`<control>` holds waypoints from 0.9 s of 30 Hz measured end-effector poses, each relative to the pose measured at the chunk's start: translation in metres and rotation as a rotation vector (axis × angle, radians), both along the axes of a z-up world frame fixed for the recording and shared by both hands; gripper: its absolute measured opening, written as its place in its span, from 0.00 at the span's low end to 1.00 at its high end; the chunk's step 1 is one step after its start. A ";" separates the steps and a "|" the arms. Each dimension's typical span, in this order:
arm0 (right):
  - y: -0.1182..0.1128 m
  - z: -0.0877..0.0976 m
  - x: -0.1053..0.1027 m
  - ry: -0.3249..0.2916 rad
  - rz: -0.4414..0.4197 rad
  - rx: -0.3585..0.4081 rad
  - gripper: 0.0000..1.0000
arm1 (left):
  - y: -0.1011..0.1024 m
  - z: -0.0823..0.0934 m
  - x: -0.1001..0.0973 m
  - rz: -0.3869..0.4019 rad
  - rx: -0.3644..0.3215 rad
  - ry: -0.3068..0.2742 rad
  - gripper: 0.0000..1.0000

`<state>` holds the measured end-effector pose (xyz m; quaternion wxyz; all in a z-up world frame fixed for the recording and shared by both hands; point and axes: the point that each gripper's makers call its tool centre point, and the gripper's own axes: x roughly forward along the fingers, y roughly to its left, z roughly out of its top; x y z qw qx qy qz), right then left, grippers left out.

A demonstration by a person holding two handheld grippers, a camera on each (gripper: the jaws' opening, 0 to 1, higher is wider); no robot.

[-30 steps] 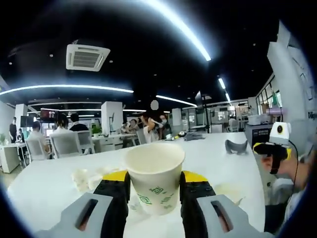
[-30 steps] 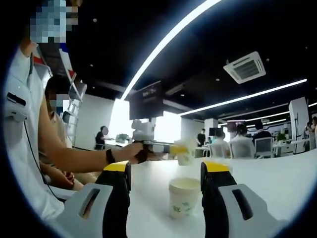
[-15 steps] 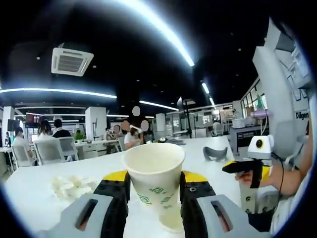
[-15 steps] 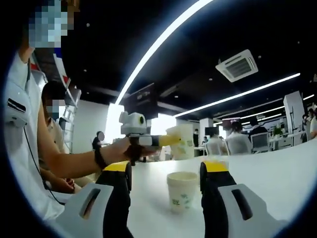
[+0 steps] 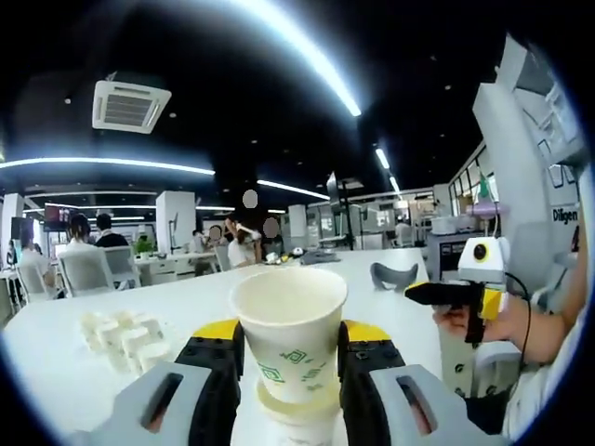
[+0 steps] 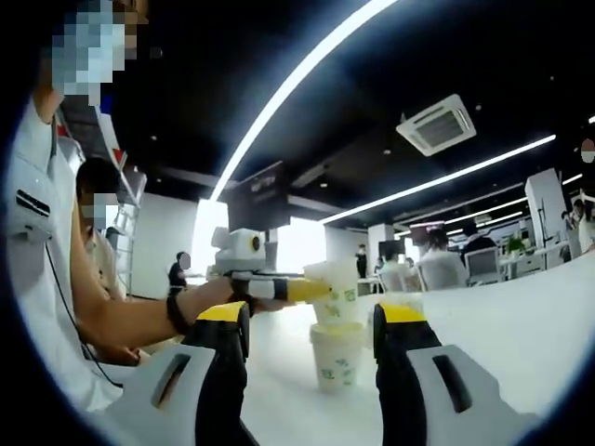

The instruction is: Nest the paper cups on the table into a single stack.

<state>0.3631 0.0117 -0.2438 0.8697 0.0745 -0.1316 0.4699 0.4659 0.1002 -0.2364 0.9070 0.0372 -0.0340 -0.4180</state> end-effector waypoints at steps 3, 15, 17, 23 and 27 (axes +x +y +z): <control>0.002 0.001 -0.001 -0.007 0.000 -0.012 0.57 | -0.001 -0.005 0.001 0.016 0.035 -0.012 0.43; 0.000 0.001 -0.002 -0.007 -0.008 -0.022 0.56 | -0.002 -0.013 0.003 0.029 0.022 0.017 0.44; -0.001 0.003 -0.002 -0.009 -0.009 -0.022 0.56 | -0.003 -0.014 0.004 0.035 0.038 0.007 0.44; -0.003 0.006 -0.003 -0.018 -0.025 -0.026 0.56 | -0.001 -0.016 0.006 0.039 0.041 0.010 0.45; -0.002 0.007 -0.003 -0.021 -0.030 -0.038 0.56 | 0.002 -0.019 0.007 0.054 0.065 -0.001 0.45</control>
